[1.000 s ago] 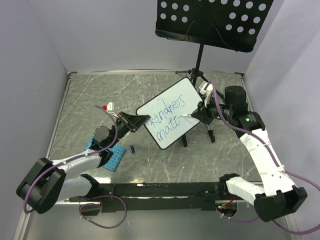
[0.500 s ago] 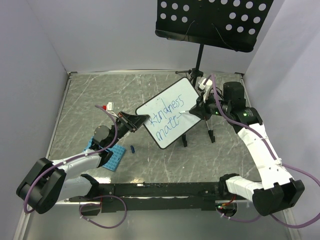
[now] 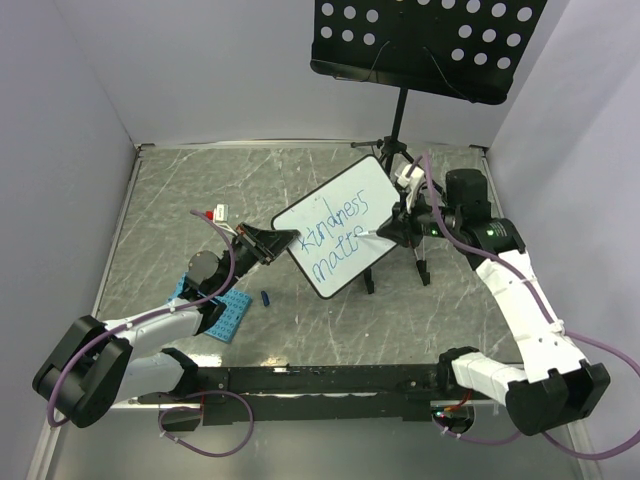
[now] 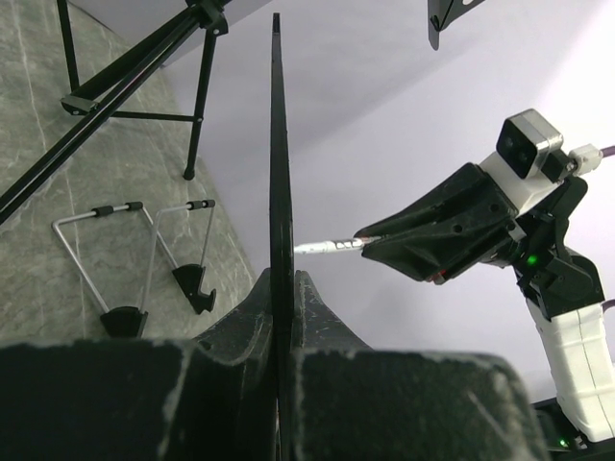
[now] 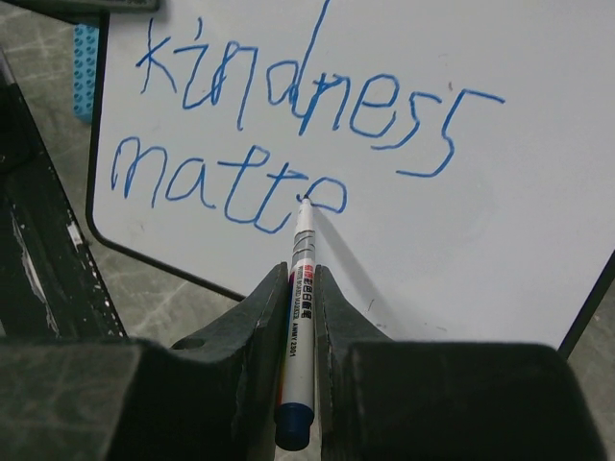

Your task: Write a sentence on the whiteboard

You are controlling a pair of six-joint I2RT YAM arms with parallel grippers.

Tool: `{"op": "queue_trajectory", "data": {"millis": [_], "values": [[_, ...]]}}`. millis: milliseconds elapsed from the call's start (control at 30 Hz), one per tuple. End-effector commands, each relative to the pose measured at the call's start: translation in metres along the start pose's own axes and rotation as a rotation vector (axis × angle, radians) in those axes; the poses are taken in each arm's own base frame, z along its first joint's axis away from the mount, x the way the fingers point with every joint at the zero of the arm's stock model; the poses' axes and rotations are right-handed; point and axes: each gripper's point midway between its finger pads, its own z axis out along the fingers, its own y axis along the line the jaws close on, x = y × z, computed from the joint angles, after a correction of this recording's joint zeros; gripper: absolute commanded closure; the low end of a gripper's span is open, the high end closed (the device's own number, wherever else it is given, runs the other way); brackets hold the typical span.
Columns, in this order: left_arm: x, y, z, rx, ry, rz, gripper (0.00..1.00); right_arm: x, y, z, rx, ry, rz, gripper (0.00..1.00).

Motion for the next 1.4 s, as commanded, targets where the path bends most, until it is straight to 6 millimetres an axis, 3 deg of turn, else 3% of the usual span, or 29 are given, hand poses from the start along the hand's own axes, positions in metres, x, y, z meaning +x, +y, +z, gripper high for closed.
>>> {"op": "queue_trajectory", "data": {"millis": [0,300,667,767,1067,1367], "values": [[-0.027,-0.068,0.0,0.237,-0.087,0.007,0.99,0.013,0.007,-0.008,0.005,0.026,-0.018,1.0],[-0.026,-0.067,-0.002,0.234,-0.082,0.009,0.99,0.017,-0.009,-0.015,0.1,0.034,-0.014,1.0],[-0.026,-0.066,-0.004,0.229,-0.085,0.01,0.99,-0.032,-0.011,-0.028,0.096,-0.081,-0.055,1.0],[-0.026,-0.067,-0.005,0.235,-0.084,0.008,0.99,-0.036,-0.015,-0.026,0.1,-0.09,-0.051,1.0],[-0.026,-0.068,-0.006,0.241,-0.084,0.008,0.99,-0.023,-0.03,-0.013,0.117,-0.043,-0.021,1.0],[-0.031,-0.067,-0.008,0.236,-0.099,0.011,0.99,0.002,-0.018,-0.015,0.096,0.005,-0.015,1.0]]}}
